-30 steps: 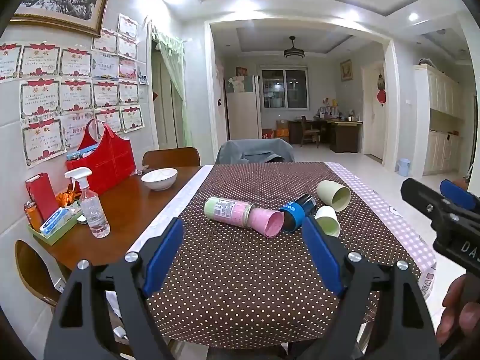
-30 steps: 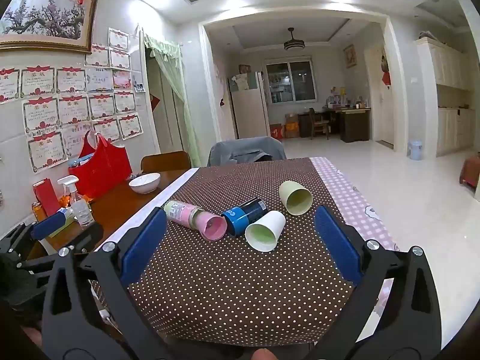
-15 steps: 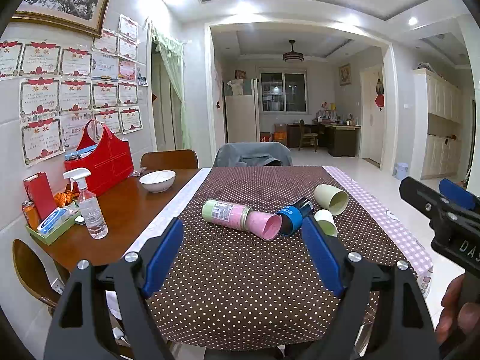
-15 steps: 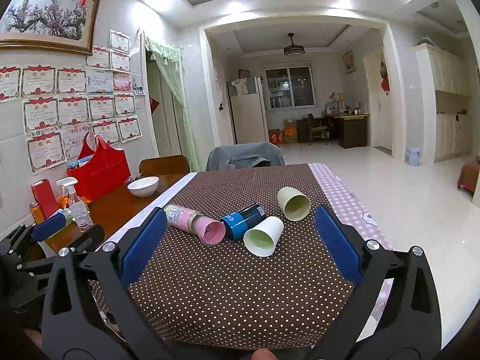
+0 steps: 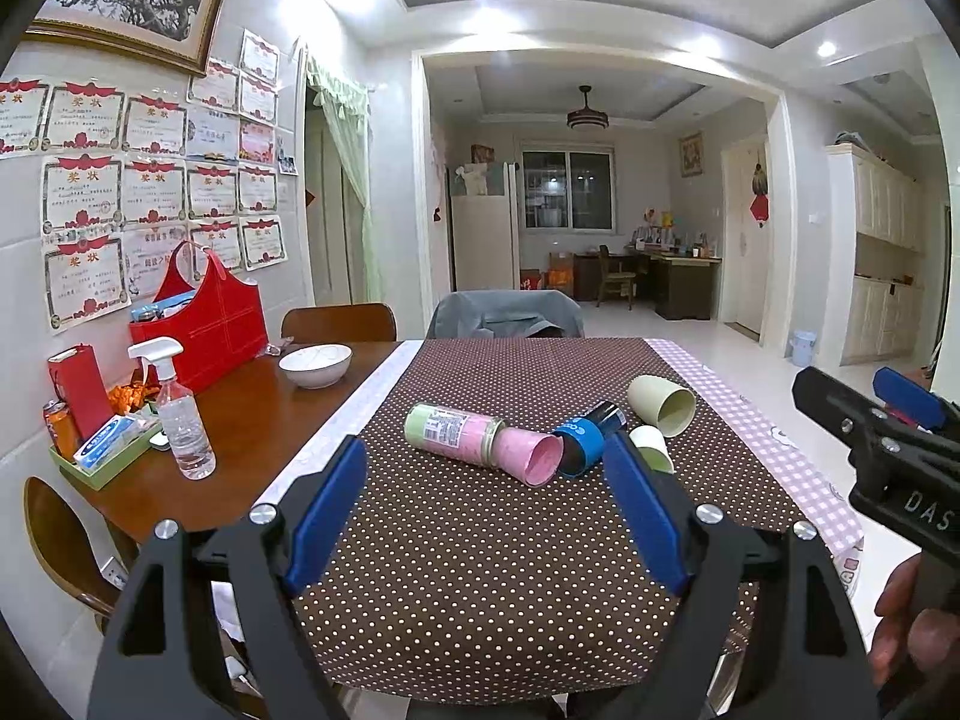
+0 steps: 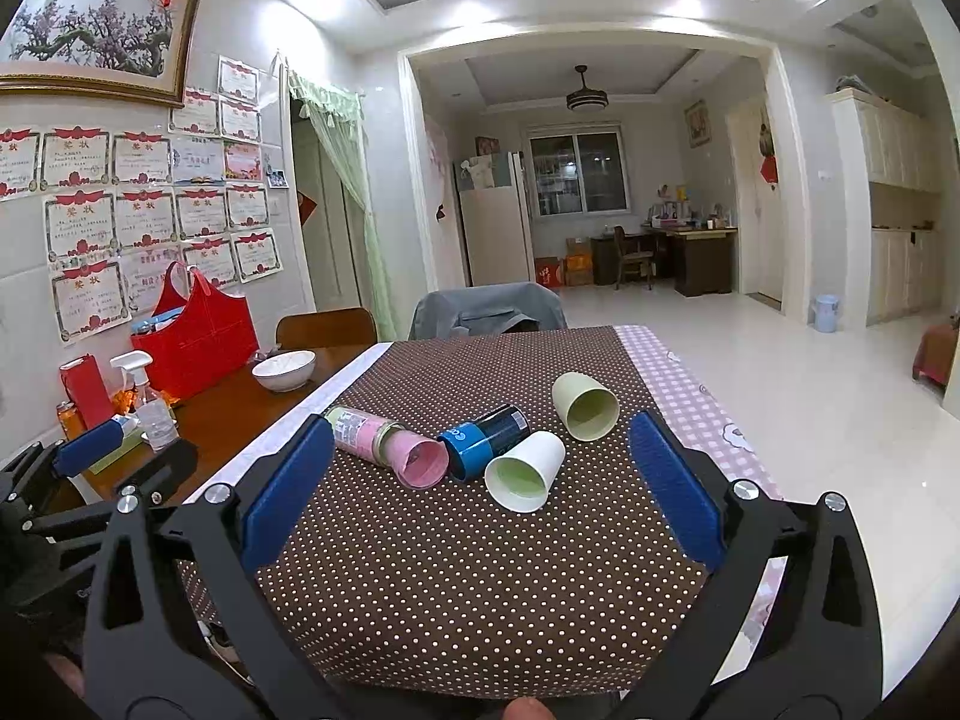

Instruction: Flip cup upside down

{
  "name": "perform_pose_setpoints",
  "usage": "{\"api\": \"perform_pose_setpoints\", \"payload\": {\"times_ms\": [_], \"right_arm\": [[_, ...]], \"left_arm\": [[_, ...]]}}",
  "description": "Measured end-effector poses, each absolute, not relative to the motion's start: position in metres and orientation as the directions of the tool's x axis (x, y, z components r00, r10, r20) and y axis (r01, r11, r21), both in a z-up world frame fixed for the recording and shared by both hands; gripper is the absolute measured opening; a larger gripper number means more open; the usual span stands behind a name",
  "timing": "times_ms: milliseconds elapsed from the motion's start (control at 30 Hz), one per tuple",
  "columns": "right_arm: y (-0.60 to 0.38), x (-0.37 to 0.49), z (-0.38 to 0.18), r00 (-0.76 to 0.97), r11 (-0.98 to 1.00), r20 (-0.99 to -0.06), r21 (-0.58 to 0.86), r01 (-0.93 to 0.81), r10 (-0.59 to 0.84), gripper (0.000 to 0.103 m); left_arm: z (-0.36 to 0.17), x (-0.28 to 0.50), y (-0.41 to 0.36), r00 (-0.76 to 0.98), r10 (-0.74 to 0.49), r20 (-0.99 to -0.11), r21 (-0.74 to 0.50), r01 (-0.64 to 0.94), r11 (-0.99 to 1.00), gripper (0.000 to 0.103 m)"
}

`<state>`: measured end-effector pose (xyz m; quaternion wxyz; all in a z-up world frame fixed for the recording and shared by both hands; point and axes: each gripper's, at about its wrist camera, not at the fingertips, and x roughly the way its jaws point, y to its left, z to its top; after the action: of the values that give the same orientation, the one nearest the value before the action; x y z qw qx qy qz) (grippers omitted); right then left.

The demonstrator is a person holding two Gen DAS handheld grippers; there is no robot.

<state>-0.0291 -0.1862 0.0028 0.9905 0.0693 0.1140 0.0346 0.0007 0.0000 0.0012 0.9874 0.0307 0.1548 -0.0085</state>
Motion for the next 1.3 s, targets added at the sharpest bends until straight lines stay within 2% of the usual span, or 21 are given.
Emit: {"api": "perform_pose_setpoints", "payload": {"times_ms": [933,1300], "right_arm": [[-0.186,-0.025,0.003,0.971,0.989,-0.224,0.141,-0.05,0.081,0.097],[-0.19,0.0,-0.007,0.96,0.989,-0.263,0.133,-0.062,0.096,0.097]], "left_arm": [[0.0,0.003,-0.004,0.951,-0.009,-0.31,0.059,0.029,0.998,0.08],[-0.008,0.03,-0.007,0.938,-0.024,-0.346,0.071,0.051,0.996,0.08]]}}
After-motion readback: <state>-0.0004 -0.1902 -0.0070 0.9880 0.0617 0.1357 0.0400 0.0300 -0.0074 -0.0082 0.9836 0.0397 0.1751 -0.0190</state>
